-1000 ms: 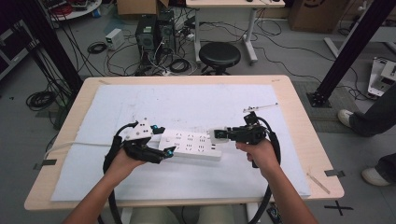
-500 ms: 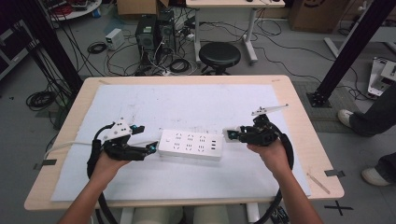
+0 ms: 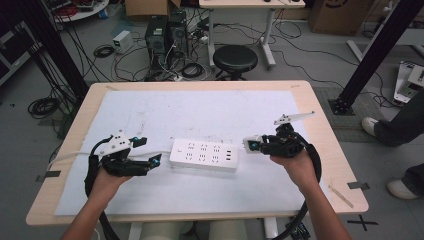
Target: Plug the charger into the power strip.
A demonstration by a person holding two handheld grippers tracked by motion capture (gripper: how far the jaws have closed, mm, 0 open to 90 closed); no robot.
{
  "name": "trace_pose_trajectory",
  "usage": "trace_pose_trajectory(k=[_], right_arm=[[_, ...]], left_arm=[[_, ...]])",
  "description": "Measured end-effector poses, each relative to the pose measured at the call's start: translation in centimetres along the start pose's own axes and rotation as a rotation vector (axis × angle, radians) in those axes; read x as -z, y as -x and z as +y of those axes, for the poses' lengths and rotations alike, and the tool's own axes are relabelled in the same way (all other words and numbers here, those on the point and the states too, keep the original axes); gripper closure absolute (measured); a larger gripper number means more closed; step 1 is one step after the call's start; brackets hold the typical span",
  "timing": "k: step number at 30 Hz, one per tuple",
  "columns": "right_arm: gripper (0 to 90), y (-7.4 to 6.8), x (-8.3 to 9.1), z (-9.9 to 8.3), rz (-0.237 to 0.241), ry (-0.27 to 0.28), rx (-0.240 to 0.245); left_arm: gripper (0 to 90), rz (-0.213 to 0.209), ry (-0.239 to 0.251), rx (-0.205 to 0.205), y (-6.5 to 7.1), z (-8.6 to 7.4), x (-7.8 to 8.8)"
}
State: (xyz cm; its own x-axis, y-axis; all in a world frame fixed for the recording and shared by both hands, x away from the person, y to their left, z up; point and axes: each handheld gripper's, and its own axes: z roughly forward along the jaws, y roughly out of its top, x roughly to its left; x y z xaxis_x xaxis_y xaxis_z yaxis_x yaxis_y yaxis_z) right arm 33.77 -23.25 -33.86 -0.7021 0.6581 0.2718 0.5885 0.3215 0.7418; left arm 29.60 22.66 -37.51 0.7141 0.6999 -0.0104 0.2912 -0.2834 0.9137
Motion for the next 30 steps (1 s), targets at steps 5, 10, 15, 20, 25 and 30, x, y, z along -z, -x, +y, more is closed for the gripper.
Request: trace_pose_trajectory(k=[5, 10, 15, 20, 25, 30], right_arm=[[63.3, 0.0, 0.1, 0.0, 0.002, -0.003, 0.0], [63.3, 0.1, 0.2, -0.2, 0.013, 0.001, 0.003], [63.3, -0.1, 0.5, -0.5, 0.026, -0.004, -0.001], [63.3, 0.2, 0.8, -0.9, 0.0, -0.013, 0.027], [63.4, 0.2, 1.2, -0.7, -0.042, -0.034, 0.07], [63.3, 0.0, 0.8, 0.3, -0.072, -0.092, 0.164]], left_arm=[[21.8, 0.008, 0.005, 0.006, -0.3, -0.2, 0.3], [21.8, 0.007, 0.005, 0.007, -0.6, -0.3, 0.2], [21.8, 0.004, 0.007, 0.007, -0.6, -0.2, -0.1], [21.8, 0.002, 0.007, 0.009, -0.5, -0.1, -0.2], [21.8, -0.001, -0.001, 0.005, -0.5, -0.2, -0.2], [21.7, -0.002, -0.004, 0.017, -0.4, -0.6, -0.4]])
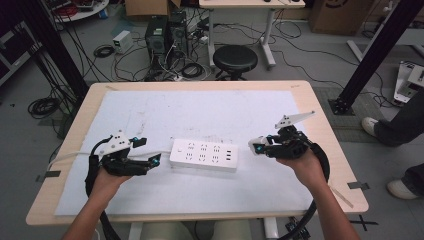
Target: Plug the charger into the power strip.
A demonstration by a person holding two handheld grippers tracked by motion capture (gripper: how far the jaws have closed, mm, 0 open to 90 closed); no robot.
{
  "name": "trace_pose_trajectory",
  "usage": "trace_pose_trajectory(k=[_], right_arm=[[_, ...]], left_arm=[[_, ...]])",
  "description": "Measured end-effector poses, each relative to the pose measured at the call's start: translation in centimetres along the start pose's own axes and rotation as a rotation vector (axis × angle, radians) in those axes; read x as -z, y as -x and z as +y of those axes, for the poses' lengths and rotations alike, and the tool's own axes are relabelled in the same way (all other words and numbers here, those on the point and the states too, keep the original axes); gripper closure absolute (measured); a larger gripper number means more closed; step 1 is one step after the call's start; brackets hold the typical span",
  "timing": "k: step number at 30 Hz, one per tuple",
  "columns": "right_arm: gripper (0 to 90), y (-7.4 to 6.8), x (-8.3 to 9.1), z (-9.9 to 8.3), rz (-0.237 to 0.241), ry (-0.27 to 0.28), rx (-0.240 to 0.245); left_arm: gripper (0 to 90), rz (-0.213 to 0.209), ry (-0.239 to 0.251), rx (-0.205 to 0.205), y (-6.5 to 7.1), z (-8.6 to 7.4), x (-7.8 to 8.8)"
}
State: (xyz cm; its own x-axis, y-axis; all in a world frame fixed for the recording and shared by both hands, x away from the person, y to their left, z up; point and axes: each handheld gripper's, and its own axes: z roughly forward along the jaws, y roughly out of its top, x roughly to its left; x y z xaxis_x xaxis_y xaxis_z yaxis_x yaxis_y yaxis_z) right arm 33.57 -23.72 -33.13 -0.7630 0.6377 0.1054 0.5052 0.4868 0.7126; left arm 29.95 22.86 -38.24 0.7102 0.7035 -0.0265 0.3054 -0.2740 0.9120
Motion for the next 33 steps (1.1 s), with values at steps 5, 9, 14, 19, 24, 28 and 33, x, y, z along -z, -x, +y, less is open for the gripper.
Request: trace_pose_trajectory(k=[5, 9, 14, 19, 24, 28, 33], right_arm=[[63.3, -0.3, -0.5, 0.9, -0.044, -0.067, 0.078], [63.4, -0.4, -0.8, 1.1, -0.062, -0.096, 0.107], [63.4, -0.7, -1.4, 1.4, -0.073, -0.161, 0.167], [63.4, -0.7, -1.9, 2.1, -0.06, -0.185, 0.191], [63.4, -1.0, -2.6, 3.4, -0.048, -0.211, 0.233], [63.4, -1.2, -3.4, 4.5, -0.037, -0.234, 0.268], [63.3, -1.6, -4.2, 5.5, -0.027, -0.237, 0.286]], left_arm=[[21.8, 0.005, -0.006, 0.003, -0.4, -0.3, 0.2], [21.8, 0.005, -0.003, 0.012, -0.6, -0.4, 0.3], [21.7, 0.005, -0.001, 0.019, -0.7, -0.6, 0.3], [21.8, 0.004, -0.003, 0.025, -0.8, -1.0, 0.3], [21.8, 0.004, -0.003, 0.026, -1.0, -1.5, 0.4], [21.8, 0.006, 0.002, 0.027, -1.1, -1.6, 0.4], [21.7, 0.003, 0.005, 0.029, -1.3, -1.9, 0.7]])
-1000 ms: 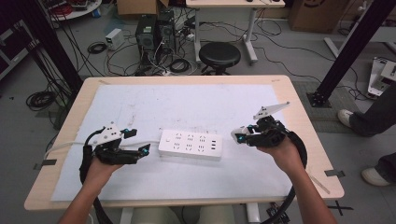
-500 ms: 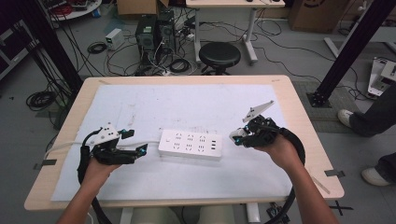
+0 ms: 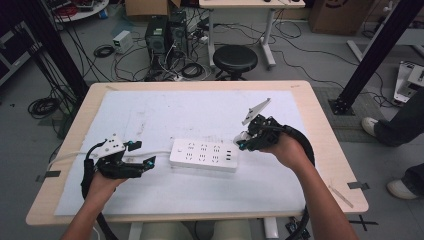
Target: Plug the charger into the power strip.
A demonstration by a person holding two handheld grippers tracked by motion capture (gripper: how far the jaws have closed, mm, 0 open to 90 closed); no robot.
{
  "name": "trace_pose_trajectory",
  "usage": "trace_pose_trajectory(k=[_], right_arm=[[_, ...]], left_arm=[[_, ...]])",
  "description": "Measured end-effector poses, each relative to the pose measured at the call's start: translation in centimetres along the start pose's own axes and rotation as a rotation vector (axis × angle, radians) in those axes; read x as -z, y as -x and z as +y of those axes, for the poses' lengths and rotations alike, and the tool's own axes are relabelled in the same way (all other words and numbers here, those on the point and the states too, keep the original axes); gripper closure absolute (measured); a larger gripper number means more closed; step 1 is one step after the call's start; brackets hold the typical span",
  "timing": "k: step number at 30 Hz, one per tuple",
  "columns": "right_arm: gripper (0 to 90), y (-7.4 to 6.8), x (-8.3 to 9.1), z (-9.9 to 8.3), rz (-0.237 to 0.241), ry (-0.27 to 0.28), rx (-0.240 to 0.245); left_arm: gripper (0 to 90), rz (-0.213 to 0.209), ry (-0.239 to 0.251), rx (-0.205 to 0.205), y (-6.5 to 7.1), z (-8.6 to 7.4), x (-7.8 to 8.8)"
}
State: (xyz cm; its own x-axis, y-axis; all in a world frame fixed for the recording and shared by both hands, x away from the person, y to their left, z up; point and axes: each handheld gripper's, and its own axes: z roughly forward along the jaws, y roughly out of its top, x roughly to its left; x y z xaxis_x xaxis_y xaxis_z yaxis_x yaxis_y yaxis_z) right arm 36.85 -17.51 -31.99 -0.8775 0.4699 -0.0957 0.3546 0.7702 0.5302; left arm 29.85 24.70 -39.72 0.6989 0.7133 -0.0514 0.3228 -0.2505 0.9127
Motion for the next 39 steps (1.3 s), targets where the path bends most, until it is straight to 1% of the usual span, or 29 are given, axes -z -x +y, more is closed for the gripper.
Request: trace_pose_trajectory(k=[4, 7, 12, 15, 19, 22, 24, 27, 28, 29, 30, 31, 32, 33, 39], right_arm=[[63.3, 0.2, -0.6, 0.8, 0.001, -0.011, 0.017], [63.3, 0.3, -0.8, 1.4, 0.012, -0.016, 0.018], [63.3, 0.4, -1.5, 2.4, 0.028, -0.03, 0.036], [63.3, 0.4, -1.9, 2.9, 0.04, -0.037, 0.037], [63.3, 0.4, -2.4, 3.2, 0.052, -0.042, 0.041], [63.3, 0.4, -2.7, 3.3, 0.073, -0.041, 0.04], [63.3, 0.4, -2.7, 3.4, 0.097, -0.029, 0.033], [63.3, 0.4, -2.8, 3.5, 0.114, -0.015, 0.02], [63.3, 0.5, -2.8, 3.5, 0.135, -0.008, 0.011], [63.3, 0.6, -2.8, 3.5, 0.163, 0.012, -0.002], [63.3, 0.6, -2.7, 3.5, 0.17, 0.027, -0.009], [63.3, 0.7, -2.7, 3.6, 0.162, 0.031, -0.01], [63.3, 0.7, -2.8, 3.7, 0.15, 0.022, -0.003], [63.3, 0.7, -2.9, 3.7, 0.146, 0.015, -0.007], [63.3, 0.9, -3.6, 4.1, 0.149, 0.011, -0.004]], left_arm=[[21.8, 0.001, 0.004, 0.008, -0.2, -0.3, 0.1], [21.8, 0.003, 0.005, 0.006, -0.3, -0.4, 0.1], [21.8, 0.002, 0.009, 0.013, -0.4, -0.6, 0.1], [21.8, 0.0, 0.01, 0.019, -0.4, -0.7, 0.1], [21.7, 0.003, 0.01, 0.02, -0.6, -0.9, 0.1], [21.8, 0.004, 0.015, 0.022, -0.8, -1.0, 0.2], [21.8, 0.003, 0.014, 0.026, -0.8, -1.1, 0.3], [21.8, 0.003, 0.016, 0.024, -0.9, -1.1, 0.3], [21.8, 0.003, 0.017, 0.024, -0.9, -1.2, 0.4], [21.8, 0.004, 0.017, 0.026, -0.9, -1.2, 0.4], [21.8, 0.003, 0.017, 0.027, -1.0, -1.2, 0.4], [21.8, 0.002, 0.017, 0.029, -1.0, -1.3, 0.4], [21.8, 0.003, 0.018, 0.03, -1.0, -1.3, 0.4], [21.8, 0.003, 0.018, 0.028, -1.0, -1.3, 0.4], [21.8, 0.0, 0.017, 0.029, -1.0, -1.4, 0.5]])
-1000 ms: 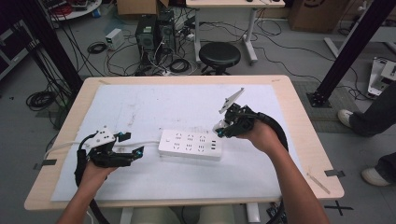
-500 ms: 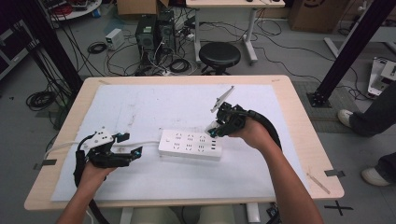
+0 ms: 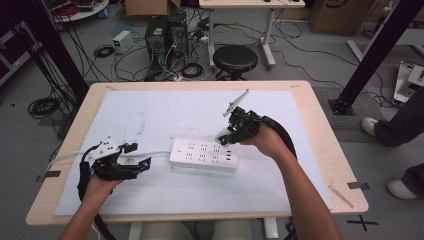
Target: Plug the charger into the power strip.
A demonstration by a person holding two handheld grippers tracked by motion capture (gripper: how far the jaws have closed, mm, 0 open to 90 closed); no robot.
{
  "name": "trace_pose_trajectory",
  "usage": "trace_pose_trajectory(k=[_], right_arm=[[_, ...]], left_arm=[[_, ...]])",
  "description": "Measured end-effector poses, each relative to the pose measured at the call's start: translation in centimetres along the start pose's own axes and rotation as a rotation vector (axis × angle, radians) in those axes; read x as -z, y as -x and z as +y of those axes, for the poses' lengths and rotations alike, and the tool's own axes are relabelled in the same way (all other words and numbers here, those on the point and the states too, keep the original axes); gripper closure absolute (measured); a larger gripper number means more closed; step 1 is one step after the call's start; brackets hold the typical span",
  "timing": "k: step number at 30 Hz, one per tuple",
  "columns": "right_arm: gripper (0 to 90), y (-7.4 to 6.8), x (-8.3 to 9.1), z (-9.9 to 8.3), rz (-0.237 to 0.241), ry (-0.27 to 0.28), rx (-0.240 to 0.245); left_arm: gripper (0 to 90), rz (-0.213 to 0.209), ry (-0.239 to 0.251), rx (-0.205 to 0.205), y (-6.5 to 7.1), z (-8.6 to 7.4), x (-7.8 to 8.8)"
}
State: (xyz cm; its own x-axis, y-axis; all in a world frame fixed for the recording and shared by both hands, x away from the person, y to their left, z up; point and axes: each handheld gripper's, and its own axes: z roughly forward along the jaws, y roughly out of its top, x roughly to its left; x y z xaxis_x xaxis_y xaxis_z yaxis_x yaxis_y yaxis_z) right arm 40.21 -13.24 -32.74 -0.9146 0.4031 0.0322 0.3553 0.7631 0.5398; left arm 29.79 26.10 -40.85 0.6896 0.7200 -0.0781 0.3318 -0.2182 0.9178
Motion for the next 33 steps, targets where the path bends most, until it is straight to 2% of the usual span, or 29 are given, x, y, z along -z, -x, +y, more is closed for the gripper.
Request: trace_pose_trajectory(k=[5, 7, 18, 25, 33], right_arm=[[63.3, 0.1, -0.3, 0.3, -0.002, 0.0, 0.0], [63.3, 0.2, -0.6, 0.7, -0.01, -0.011, 0.017], [63.3, 0.4, -2.0, 1.9, -0.002, -0.064, 0.05], [63.3, 0.3, -3.1, 2.5, 0.008, -0.118, 0.091], [63.3, 0.3, -4.0, 2.3, 0.005, -0.213, 0.134]], left_arm=[[21.8, 0.0, -0.002, 0.001, 0.0, -0.1, 0.1], [21.8, 0.002, 0.002, 0.004, -0.1, -0.1, 0.1], [21.7, 0.001, 0.006, 0.004, -0.3, -0.1, 0.2], [21.8, 0.002, 0.007, 0.01, -0.4, -0.2, 0.2], [21.8, 0.004, 0.007, 0.012, -0.6, -0.4, 0.5]])
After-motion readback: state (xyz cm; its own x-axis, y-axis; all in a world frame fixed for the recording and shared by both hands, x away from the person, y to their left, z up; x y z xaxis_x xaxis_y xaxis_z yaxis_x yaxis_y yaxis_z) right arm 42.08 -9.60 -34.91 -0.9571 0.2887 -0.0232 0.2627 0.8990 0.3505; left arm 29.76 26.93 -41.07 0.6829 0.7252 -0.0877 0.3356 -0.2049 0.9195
